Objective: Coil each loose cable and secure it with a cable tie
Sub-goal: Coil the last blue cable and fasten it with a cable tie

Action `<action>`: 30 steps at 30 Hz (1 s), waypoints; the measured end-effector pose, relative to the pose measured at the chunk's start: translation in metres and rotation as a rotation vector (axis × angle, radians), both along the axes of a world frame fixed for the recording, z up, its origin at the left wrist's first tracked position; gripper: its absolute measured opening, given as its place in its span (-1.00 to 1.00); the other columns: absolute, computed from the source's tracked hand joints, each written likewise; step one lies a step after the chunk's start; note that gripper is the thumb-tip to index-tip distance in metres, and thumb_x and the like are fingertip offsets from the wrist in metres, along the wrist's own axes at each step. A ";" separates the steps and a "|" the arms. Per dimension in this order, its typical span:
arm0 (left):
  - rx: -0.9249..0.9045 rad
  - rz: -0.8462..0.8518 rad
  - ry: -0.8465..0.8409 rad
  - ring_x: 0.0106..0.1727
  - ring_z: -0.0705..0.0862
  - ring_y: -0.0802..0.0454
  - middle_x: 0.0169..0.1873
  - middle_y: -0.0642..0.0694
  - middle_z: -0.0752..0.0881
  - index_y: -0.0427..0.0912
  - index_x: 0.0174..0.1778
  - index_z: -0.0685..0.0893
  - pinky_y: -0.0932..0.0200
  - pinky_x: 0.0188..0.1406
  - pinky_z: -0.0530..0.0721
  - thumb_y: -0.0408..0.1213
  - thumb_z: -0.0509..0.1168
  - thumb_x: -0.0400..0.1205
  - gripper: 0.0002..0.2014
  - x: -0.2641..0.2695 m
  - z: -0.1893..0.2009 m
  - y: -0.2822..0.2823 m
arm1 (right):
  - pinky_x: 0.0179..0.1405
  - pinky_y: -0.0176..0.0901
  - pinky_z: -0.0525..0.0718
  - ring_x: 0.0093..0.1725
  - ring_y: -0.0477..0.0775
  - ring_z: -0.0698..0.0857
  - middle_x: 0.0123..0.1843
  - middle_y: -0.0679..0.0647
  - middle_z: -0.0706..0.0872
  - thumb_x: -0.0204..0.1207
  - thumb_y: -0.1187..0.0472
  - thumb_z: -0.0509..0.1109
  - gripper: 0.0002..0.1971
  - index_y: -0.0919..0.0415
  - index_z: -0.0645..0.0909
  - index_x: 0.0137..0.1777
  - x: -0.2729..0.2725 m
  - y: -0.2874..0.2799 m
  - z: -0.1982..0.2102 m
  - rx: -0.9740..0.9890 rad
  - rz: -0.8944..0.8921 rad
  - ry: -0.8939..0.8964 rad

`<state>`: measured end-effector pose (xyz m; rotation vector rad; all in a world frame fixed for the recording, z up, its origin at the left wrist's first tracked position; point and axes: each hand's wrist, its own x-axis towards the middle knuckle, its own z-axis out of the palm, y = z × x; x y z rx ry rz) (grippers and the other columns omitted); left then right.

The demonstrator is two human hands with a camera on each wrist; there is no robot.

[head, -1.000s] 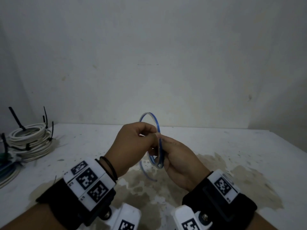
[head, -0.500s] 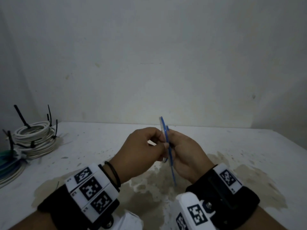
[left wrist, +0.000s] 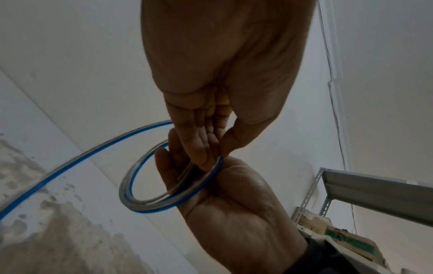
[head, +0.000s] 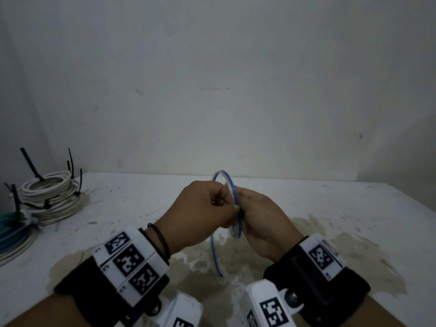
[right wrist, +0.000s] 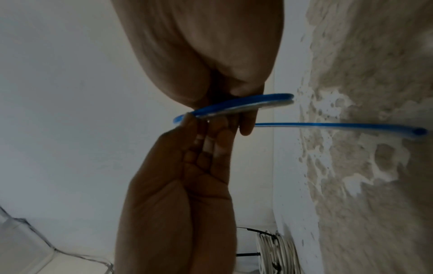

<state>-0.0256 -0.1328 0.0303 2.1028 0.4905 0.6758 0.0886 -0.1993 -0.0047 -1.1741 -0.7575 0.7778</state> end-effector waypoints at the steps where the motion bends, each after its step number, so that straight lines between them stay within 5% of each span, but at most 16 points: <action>1: -0.016 0.004 -0.019 -0.32 0.80 -0.02 -0.39 -0.17 0.80 -0.29 -0.26 0.73 0.13 -0.18 0.80 -0.43 0.42 0.53 -0.94 0.000 0.001 0.000 | -0.37 -0.22 0.67 -0.33 0.05 0.75 -0.15 0.26 0.78 0.71 0.29 0.13 -0.69 0.41 0.70 0.10 -0.002 0.000 -0.002 0.008 0.016 0.011; 5: -0.059 0.012 -0.058 -0.31 0.81 -0.11 -0.38 -0.22 0.78 -0.36 -0.25 0.71 0.00 -0.14 0.81 -0.44 0.42 0.54 -0.93 0.000 -0.001 0.000 | -0.31 -0.26 0.70 -0.20 0.04 0.80 -0.08 0.23 0.81 0.70 0.29 0.14 -0.70 0.37 0.70 0.16 -0.003 -0.002 -0.003 0.071 0.079 0.064; 10: -0.028 0.089 -0.101 -0.31 0.76 -0.04 -0.33 -0.19 0.77 -0.24 -0.24 0.74 0.16 -0.28 0.71 -0.36 0.43 0.53 -0.94 0.003 0.000 0.002 | -0.45 -0.24 0.54 -0.46 -0.06 0.60 -0.37 0.11 0.67 0.71 0.26 0.11 -0.69 0.35 0.69 -0.01 -0.007 -0.006 -0.002 0.013 0.042 0.024; 16: -0.074 0.112 -0.121 -0.11 0.74 -0.24 -0.28 -0.26 0.78 -0.25 -0.29 0.74 -0.06 0.03 0.73 -0.33 0.43 0.53 -0.90 0.004 0.000 0.003 | -0.44 -0.13 0.34 -0.44 0.00 0.31 -0.36 0.14 0.38 0.66 0.25 0.15 -0.82 0.32 0.52 -0.09 -0.011 -0.011 -0.001 0.049 0.054 0.145; 20: -0.109 0.142 -0.175 -0.24 0.68 -0.11 -0.25 -0.34 0.75 -0.27 -0.32 0.73 -0.02 -0.12 0.68 -0.33 0.43 0.53 -0.87 0.004 -0.003 0.006 | -0.35 -0.11 0.39 -0.41 0.02 0.40 -0.36 0.14 0.49 0.69 0.16 0.15 -0.68 0.28 0.56 -0.24 -0.014 -0.016 0.000 0.007 0.026 -0.054; 23: -0.128 0.140 -0.160 -0.42 0.58 0.23 -0.40 -0.14 0.68 -0.20 -0.33 0.70 0.33 -0.33 0.52 -0.28 0.45 0.51 -0.87 0.004 -0.005 0.012 | -0.42 -0.28 0.42 -0.46 -0.07 0.43 -0.44 0.02 0.53 0.72 0.16 0.12 -0.64 0.20 0.55 -0.31 -0.014 -0.021 0.003 -0.048 0.027 -0.283; 26: 0.167 0.221 -0.155 -0.40 0.45 0.27 -0.32 0.07 0.54 -0.09 -0.13 0.55 0.48 -0.37 0.41 -0.12 0.47 0.48 -0.76 0.002 -0.005 0.018 | -0.44 -0.26 0.36 -0.45 -0.07 0.40 -0.40 0.02 0.52 0.70 0.21 0.15 -0.71 0.16 0.58 -0.24 -0.008 -0.027 0.015 -0.067 0.081 -0.323; 30: 0.550 0.014 -0.165 0.09 0.60 0.29 0.04 0.18 0.69 -0.03 0.10 0.67 0.53 0.11 0.45 -0.11 0.21 0.63 -0.79 -0.001 0.012 0.019 | -0.47 -0.27 0.38 -0.48 -0.10 0.43 -0.41 -0.01 0.62 0.67 0.25 0.21 -0.94 0.23 0.48 0.02 0.001 -0.030 0.043 -0.090 0.168 -0.405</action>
